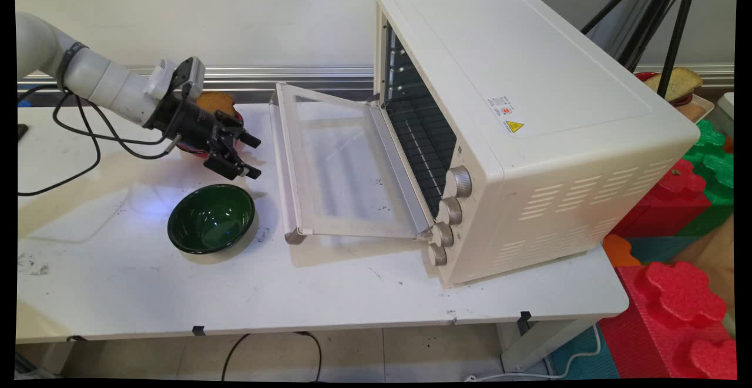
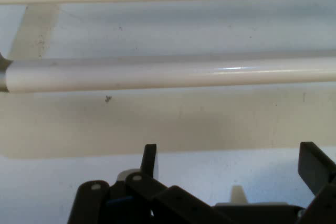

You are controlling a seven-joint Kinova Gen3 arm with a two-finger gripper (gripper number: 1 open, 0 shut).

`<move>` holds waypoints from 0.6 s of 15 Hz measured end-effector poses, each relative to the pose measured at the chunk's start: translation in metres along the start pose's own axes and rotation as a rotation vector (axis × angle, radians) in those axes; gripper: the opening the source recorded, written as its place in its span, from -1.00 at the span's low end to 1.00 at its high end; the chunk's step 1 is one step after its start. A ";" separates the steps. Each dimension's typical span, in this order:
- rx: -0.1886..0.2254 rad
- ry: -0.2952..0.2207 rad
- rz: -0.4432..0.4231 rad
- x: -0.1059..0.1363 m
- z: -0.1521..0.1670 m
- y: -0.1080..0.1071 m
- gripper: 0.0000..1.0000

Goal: Close the oven

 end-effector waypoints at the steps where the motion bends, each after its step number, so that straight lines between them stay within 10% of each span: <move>1: 0.001 0.001 -0.002 0.000 0.002 0.001 1.00; 4: 0.001 0.006 -0.008 -0.001 0.009 0.006 1.00; 5: 0.000 0.008 -0.008 -0.001 0.010 0.007 -1.00; 9: -0.005 0.016 0.000 -0.002 0.014 0.011 -1.00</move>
